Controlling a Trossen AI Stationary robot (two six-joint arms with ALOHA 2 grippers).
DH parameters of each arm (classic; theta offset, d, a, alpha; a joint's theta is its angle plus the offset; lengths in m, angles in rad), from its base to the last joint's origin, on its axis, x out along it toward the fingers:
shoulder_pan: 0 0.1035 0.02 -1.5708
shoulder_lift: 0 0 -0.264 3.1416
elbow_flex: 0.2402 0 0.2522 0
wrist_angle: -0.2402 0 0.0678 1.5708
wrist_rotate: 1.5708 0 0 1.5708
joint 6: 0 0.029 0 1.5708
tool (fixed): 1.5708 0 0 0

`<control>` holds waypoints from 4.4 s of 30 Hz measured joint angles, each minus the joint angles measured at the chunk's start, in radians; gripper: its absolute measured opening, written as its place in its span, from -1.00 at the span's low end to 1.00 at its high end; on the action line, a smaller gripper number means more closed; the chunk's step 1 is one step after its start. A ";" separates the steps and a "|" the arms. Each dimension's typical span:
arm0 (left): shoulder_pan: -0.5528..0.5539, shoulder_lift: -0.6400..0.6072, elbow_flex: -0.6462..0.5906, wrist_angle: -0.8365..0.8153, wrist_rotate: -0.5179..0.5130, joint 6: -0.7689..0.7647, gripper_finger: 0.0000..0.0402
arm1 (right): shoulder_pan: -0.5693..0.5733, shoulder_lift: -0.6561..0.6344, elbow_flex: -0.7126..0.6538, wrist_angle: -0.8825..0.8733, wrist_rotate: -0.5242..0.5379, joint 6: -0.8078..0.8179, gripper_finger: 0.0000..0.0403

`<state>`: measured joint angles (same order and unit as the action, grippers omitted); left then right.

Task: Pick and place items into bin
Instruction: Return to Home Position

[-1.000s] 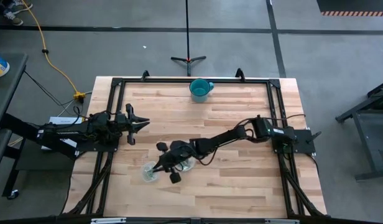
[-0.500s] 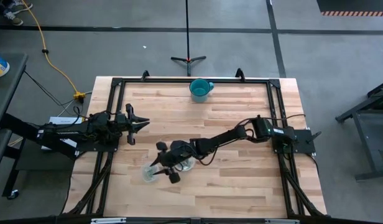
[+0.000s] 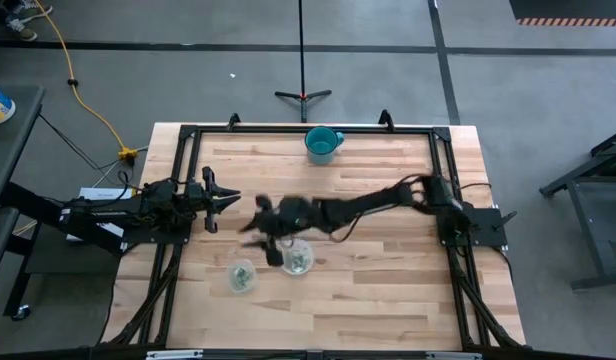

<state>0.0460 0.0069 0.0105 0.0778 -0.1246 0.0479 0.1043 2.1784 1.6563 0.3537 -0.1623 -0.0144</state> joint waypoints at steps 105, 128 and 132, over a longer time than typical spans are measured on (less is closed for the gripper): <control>0.000 0.000 0.014 -0.089 0.046 -0.053 -0.54 | -0.038 -1.898 -1.647 -0.051 0.296 0.010 -1.00; 0.000 0.000 0.015 -0.089 0.045 -0.053 -0.54 | -0.038 -1.898 -1.647 -0.066 0.302 0.013 -1.00; 0.000 0.000 0.015 -0.089 0.045 -0.059 -0.54 | -0.038 -1.898 -1.648 -0.066 0.302 0.014 -1.00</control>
<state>0.0456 0.0069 0.0254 -0.0109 -0.0792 -0.0112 0.0658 0.2802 0.0086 0.2875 0.1398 -0.0006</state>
